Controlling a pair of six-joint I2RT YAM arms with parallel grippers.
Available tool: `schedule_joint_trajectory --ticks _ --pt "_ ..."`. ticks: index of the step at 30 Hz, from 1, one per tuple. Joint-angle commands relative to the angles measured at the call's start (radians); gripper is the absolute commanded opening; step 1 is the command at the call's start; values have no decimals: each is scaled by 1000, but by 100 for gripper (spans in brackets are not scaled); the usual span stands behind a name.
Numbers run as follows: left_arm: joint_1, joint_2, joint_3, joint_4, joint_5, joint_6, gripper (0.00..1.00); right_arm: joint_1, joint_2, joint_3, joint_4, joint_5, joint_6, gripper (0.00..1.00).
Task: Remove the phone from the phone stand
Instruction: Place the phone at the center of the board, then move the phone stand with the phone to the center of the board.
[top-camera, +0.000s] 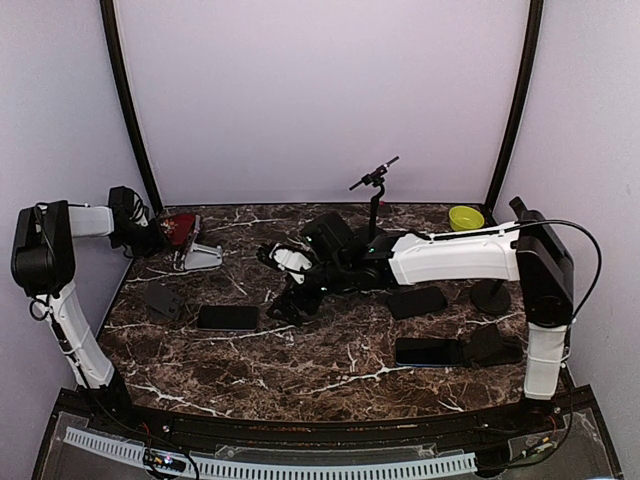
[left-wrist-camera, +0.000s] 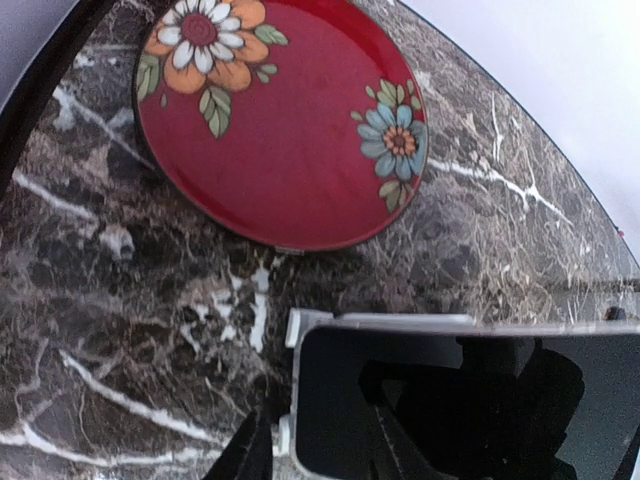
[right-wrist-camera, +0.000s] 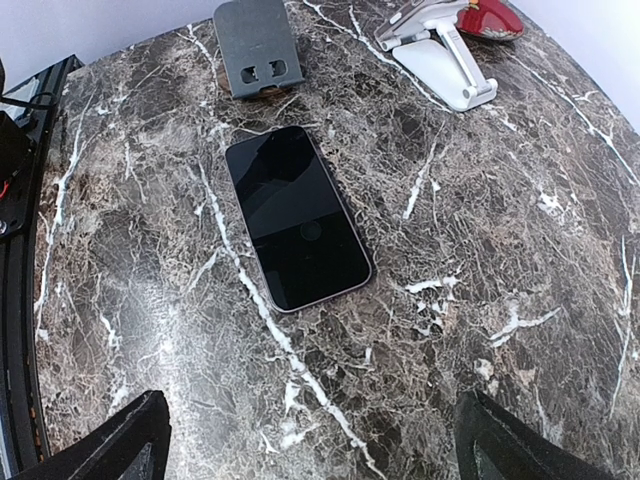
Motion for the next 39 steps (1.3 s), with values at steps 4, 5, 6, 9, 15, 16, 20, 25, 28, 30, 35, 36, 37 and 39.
schedule_joint_trajectory --ticks 4,5,6,9,15,16,20,25,28,30,35,36,37,39 --pt "10 122 166 -33 -46 37 25 -11 -46 -24 35 -10 9 99" --pt "9 137 181 -40 -49 41 24 -11 -47 -27 35 -8 9 99" --pt "9 154 195 -48 -51 43 22 -11 -47 -29 35 -7 10 99" --pt "10 193 225 -66 -58 59 17 -13 -46 -31 35 -5 12 99" --pt "9 239 218 -73 -29 77 15 -13 -40 -31 36 -1 11 99" --pt "9 244 218 -70 -22 77 15 -13 -36 -29 34 -2 11 99" --pt "9 269 232 -71 -8 82 14 -13 -33 -26 32 -6 14 99" --pt "-6 284 243 -83 6 101 14 -13 -33 -29 35 -6 18 99" --pt "-22 297 257 -98 17 120 14 -14 -32 -31 35 -5 18 99" --pt "-38 305 271 -113 17 130 13 -14 -32 -31 35 -3 18 99" --pt "-80 311 276 -127 19 141 12 -15 -36 -38 35 0 18 99" --pt "-88 312 276 -126 21 142 12 -15 -36 -39 35 0 18 99" --pt "-96 312 276 -129 21 142 12 -14 -36 -40 35 1 18 99" --pt "-105 312 270 -131 28 132 11 -15 -39 -41 35 3 18 99"
